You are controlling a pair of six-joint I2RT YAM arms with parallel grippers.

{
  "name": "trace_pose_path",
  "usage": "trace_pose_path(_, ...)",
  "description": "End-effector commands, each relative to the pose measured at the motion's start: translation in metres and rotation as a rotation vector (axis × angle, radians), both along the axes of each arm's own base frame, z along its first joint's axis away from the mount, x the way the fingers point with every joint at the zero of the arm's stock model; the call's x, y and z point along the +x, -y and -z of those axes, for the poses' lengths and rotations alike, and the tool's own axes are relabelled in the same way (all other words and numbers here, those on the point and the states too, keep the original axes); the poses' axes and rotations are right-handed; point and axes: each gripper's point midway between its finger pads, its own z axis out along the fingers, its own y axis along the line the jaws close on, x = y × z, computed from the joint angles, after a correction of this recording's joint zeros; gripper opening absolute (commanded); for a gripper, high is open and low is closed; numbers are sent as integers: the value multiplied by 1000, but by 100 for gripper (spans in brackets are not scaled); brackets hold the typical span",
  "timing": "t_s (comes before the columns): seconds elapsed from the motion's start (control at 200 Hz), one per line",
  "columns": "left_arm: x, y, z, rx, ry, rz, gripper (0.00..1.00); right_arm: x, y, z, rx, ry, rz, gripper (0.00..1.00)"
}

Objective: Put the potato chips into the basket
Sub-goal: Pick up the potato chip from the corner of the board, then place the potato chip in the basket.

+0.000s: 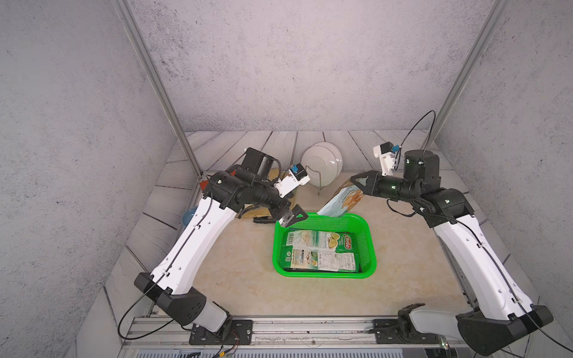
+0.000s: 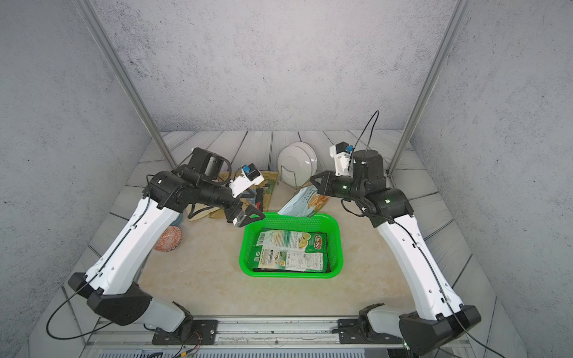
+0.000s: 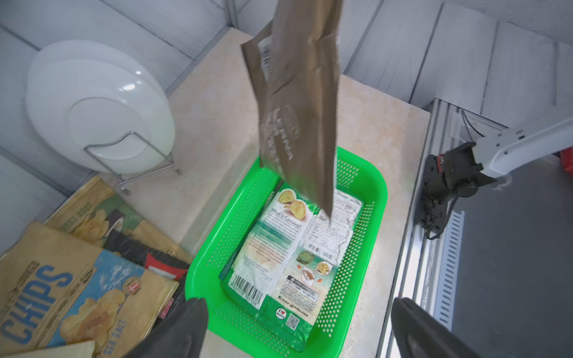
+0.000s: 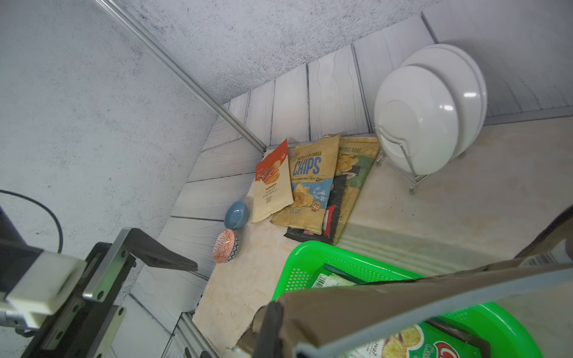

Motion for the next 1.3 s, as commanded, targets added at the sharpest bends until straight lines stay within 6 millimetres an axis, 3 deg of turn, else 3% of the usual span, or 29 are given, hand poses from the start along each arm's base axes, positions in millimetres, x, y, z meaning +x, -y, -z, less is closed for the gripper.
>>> trace_pose_path(0.0, -10, 16, 2, 25, 46, 76, 99, -9, -14, -30, 60, 108, -31, 0)
trace_pose_path(0.23, 1, 39, -1, 4, 91, 76, 99, -16, -44, -22, 54, 89, -96, 0)
trace_pose_path(0.47, 22, 50, -7, -16, 110, -5, 100, -20, -64, -17, 56, 80, -136, 0)
trace_pose_path(0.59, 27, 54, -12, -33, 115, -23, 94, -20, -70, -13, 58, 73, -144, 0)
trace_pose_path(0.701, 28, 56, -11, -36, 108, -20, 80, -19, -75, -9, 61, 62, -154, 0)
trace_pose_path(0.981, 35, 54, -9, -24, 113, -60, 3, -21, -81, -7, 64, 49, -185, 0)
trace_pose_path(1.231, 30, 41, -25, -31, 146, -93, 0, -36, -73, -11, 12, 73, -235, 56)
trace_pose_path(1.291, 25, 37, -28, -23, 146, -85, 0, -40, -66, -9, 1, 72, -238, 65)
